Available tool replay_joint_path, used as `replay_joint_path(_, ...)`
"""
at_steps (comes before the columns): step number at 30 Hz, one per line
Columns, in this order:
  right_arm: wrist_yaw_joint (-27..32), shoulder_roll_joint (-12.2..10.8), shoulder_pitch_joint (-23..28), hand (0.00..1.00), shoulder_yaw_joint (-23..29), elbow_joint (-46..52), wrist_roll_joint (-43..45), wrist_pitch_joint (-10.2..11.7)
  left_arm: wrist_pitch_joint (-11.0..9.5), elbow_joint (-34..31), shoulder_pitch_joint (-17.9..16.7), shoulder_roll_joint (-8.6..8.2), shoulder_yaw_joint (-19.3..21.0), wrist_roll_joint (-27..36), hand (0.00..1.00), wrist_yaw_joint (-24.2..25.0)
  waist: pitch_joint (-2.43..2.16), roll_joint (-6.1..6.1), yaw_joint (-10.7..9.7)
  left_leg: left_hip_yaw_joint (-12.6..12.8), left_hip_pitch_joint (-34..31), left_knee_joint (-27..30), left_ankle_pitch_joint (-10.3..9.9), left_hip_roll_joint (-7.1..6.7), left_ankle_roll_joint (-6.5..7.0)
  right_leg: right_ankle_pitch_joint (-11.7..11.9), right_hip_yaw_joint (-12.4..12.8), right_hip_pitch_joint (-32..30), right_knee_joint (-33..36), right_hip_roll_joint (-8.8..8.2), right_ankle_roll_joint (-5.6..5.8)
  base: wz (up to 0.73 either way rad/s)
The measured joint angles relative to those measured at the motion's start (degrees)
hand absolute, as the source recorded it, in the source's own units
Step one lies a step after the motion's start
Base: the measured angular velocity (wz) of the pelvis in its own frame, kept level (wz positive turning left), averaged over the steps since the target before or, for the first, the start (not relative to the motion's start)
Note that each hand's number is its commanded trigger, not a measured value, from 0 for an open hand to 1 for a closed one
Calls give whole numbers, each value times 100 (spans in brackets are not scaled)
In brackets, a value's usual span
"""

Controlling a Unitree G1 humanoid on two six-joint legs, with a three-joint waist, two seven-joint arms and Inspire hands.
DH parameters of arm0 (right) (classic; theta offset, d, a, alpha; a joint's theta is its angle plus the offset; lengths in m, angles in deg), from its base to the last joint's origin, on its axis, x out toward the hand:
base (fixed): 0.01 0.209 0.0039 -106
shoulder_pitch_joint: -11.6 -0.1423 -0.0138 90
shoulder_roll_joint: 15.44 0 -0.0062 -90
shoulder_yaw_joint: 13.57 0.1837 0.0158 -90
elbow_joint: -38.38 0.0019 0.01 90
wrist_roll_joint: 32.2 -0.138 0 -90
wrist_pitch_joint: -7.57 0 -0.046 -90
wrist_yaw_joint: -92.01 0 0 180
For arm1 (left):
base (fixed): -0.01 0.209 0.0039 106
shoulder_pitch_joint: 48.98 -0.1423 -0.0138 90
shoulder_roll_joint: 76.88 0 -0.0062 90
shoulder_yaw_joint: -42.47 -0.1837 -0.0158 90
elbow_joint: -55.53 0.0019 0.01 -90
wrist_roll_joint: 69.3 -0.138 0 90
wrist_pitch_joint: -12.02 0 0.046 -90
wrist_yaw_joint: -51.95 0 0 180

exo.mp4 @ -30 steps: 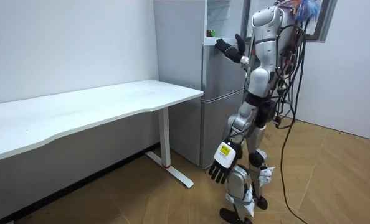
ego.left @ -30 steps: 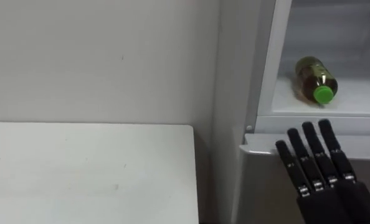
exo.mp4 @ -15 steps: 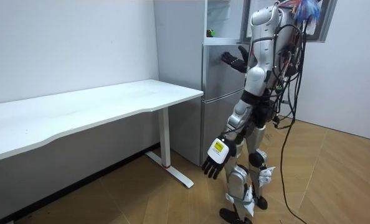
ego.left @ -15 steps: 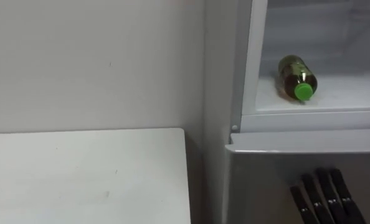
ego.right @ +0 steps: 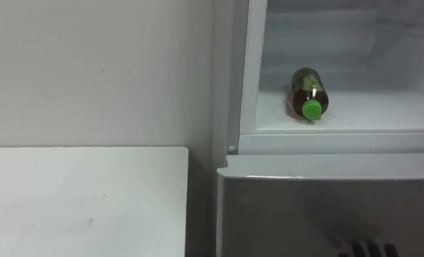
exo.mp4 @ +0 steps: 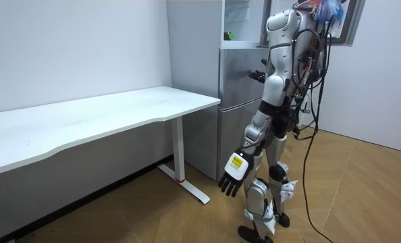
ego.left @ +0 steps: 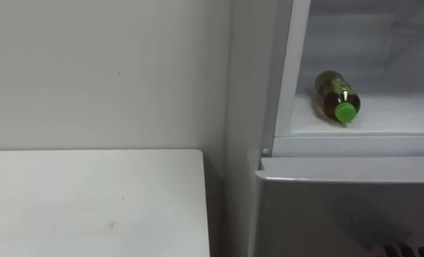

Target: Put the bottle in the upper fridge

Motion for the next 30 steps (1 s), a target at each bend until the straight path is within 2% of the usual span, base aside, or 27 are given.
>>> replay_joint_path(1,159,-3,-3,0,135,-103,-33,41,-7,0,6,-7,112,-1,0,-11,15,17,1,1,24,-21,1,4,-1,0,6,-2,19,6,0,0)
replay_joint_path(2,244,-3,-10,0,210,-163,-33,62,-11,0,7,-7,164,-1,0,-16,3,-10,-6,1,31,-23,0,9,-2,0,5,-2,35,9,0,0)
replay_joint_path(6,972,-8,-84,0,608,-402,-227,251,-79,-21,25,1,211,-13,0,-144,17,-21,-179,4,18,-84,-12,15,-19,0,10,-3,39,17,0,-1)
replay_joint_path(8,1279,-10,-99,0,721,-536,-332,352,-105,-21,37,1,219,-14,0,-182,21,-58,-266,7,18,-84,-13,9,-21,-15,13,-1,32,14,-7,-2)
replay_joint_path(10,1732,-10,-273,0,1050,-933,-370,406,-139,-18,53,2,403,-24,0,-176,36,-115,-348,8,19,-83,-12,3,-21,-28,31,-1,23,13,-10,0)
replay_joint_path(13,2347,-6,-371,0,1421,-1166,-205,575,-189,-19,30,17,611,-10,0,-172,59,-164,-364,13,17,-86,-12,-2,-21,-28,37,-3,-9,14,-9,0)
replay_joint_path(19,3604,67,-766,0,1955,-1411,279,679,-187,-106,-12,26,893,-30,0,-237,67,-183,-525,19,-90,-80,-12,-1,-21,-29,47,-132,1,18,-8,0)
replay_joint_path(20,3723,86,-787,0,1999,-1410,331,699,-187,-138,-12,24,929,-29,0,-235,63,-193,-531,19,-87,-84,-12,0,-21,-29,45,-147,20,18,-8,0)
replay_joint_path(22,4167,162,-879,0,2160,-1392,620,764,-187,-193,-1,26,1003,-30,0,-234,89,-144,-565,18,-89,-106,-11,2,-21,-29,44,-168,54,18,-8,0)
replay_joint_path(26,4791,236,-966,0,2248,-1206,937,799,-187,-256,13,29,1062,-42,0,-201,95,-137,-645,23,-87,-181,-10,1,-21,-29,61,-141,60,23,-8,0)
replay_joint_path(30,5363,365,-973,0,2472,-530,947,872,-188,-360,8,34,1088,-32,0,-68,98,-171,-698,40,-94,-197,-10,2,-21,-29,85,-157,58,26,-7,-2)
